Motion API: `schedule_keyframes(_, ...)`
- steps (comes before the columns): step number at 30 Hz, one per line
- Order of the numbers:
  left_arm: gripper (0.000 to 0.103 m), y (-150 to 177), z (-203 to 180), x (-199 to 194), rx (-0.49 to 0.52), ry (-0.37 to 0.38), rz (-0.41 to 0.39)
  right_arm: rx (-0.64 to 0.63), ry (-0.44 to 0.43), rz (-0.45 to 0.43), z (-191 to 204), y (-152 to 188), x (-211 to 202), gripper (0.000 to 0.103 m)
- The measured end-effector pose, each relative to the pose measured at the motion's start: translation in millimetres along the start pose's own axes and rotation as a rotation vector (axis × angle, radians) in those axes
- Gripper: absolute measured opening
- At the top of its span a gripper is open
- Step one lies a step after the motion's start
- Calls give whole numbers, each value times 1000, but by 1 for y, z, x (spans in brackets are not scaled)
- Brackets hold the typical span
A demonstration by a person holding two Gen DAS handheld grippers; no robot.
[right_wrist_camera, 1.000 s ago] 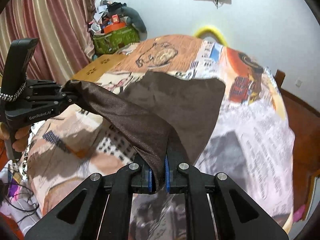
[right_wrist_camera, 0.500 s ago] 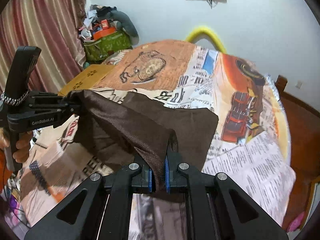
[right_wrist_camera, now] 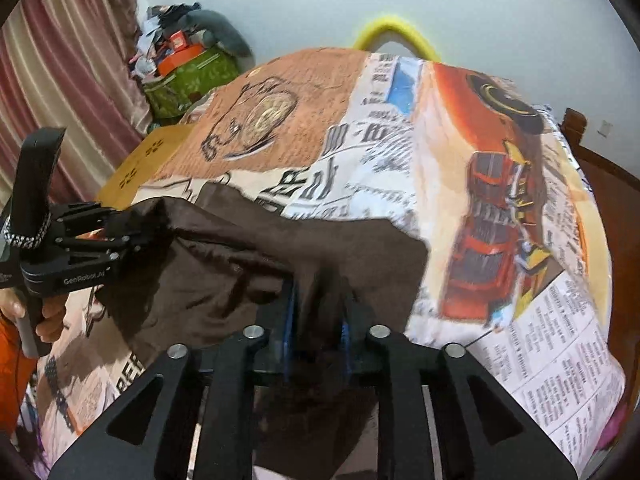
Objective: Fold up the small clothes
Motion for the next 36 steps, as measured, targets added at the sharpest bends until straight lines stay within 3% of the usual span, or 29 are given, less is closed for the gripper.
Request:
schedule_keyframes(2, 63, -3, 9, -8, -28, 10, -31, 28, 3, -26, -7, -1, -6, 31)
schedule_keyframes(6, 69, -5, 26, -21, -88, 3, -51, 63, 34, -56, -17, 2, -19, 37)
schedule_keyframes(11, 70, 20, 40, -30, -123, 28, -11, 77, 24, -53, -12, 18, -30, 46)
schedule_keyframes(16, 70, 58, 38, -25, -143, 111, 77, 80, 0, -43, 7, 45, -39, 60)
schedule_keyframes(24, 69, 81, 18, -6, -169, 205, 152, 132, -23, 1, 13, 74, -22, 62)
schedule_keyframes(26, 61, 77, 12, -5, -170, 216, 139, 141, -35, -8, 13, 72, -21, 63)
schedule_keyframes(27, 57, 75, 11, -4, -172, 219, 135, 141, -40, -10, 13, 70, -20, 62)
schedule_keyframes(29, 36, 72, 8, -2, -179, 223, 129, 126, -38, -7, 15, 67, -16, 55)
schedule_keyframes(30, 31, 70, 8, -2, -184, 224, 123, 115, -33, -6, 16, 66, -14, 51)
schedule_keyframes(35, 20, 69, 11, -8, -211, 241, 115, 106, -28, -6, 16, 70, -9, 17)
schedule_keyframes(36, 20, 70, 12, -12, -217, 249, 118, 127, -55, -9, 14, 70, -10, 16)
Point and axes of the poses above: each gripper's, at about its wrist camera, not at the fingertips, and x roughly the way its jaws point, z to its left, y to its underside, the point moved 3 cm from there along x, roughly the way its jaws point, and after that the axes turned 11 degrees about -x, right-handed, at the moved point
